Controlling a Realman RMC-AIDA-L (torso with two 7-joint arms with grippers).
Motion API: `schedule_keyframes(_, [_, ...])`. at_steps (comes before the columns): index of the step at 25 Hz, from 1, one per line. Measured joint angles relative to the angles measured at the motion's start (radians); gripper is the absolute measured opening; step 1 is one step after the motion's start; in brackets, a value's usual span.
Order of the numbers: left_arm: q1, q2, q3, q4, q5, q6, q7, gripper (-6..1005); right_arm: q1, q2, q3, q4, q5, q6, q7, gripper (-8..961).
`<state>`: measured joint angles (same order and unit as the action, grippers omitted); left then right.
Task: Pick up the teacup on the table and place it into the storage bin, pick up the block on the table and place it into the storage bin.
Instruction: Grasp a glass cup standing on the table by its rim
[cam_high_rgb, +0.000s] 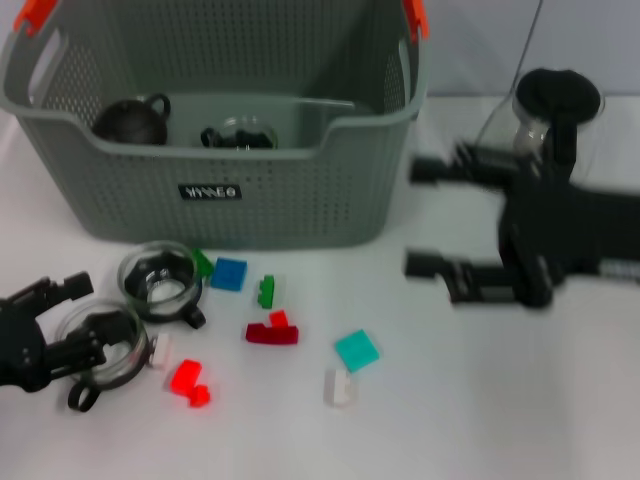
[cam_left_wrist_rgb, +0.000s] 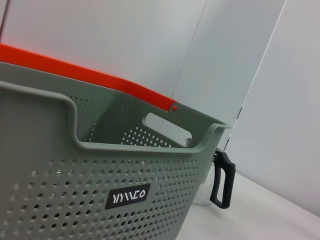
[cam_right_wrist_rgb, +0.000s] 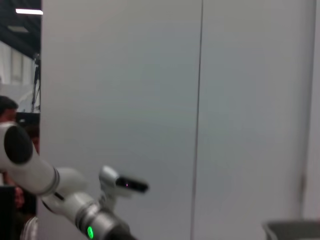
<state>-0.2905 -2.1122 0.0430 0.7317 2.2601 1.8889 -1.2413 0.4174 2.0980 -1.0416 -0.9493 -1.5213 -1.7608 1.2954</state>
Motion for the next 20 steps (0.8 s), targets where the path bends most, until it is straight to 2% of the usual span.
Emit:
schedule_keyframes(2, [-0.002, 0.001, 0.000, 0.000, -0.001, 0.000, 0.000, 906, -0.045, -0.003, 0.004, 0.114, -0.002, -0.003, -0.137, 822])
schedule_keyframes(6, [-0.011, 0.005, 0.007, 0.010, -0.001, 0.013, -0.005, 906, -0.066, -0.014, 0.020, 0.300, -0.022, 0.045, -0.273, 821])
schedule_keyframes(11, [-0.034, 0.014, 0.025, 0.102, 0.007, 0.089, -0.095, 905, -0.060, -0.018, 0.047, 0.363, -0.100, 0.096, -0.296, 819])
schedule_keyframes(13, [-0.072, 0.028, 0.154, 0.293, 0.018, 0.135, -0.329, 905, -0.059, -0.018, 0.054, 0.361, -0.114, 0.102, -0.291, 819])
schedule_keyframes(14, [-0.078, 0.030, 0.174, 0.315, 0.018, 0.139, -0.353, 905, -0.058, -0.018, 0.055, 0.361, -0.116, 0.103, -0.290, 818])
schedule_keyframes(16, [-0.111, 0.036, 0.300, 0.443, 0.019, 0.155, -0.459, 904, -0.053, -0.019, 0.056, 0.360, -0.118, 0.108, -0.289, 818])
schedule_keyframes(17, [-0.119, 0.038, 0.331, 0.465, 0.020, 0.155, -0.471, 904, -0.047, -0.020, 0.056, 0.363, -0.118, 0.112, -0.289, 819])
schedule_keyframes(20, [-0.169, 0.048, 0.537, 0.577, 0.027, 0.146, -0.496, 904, -0.043, -0.020, 0.056, 0.366, -0.118, 0.115, -0.289, 820])
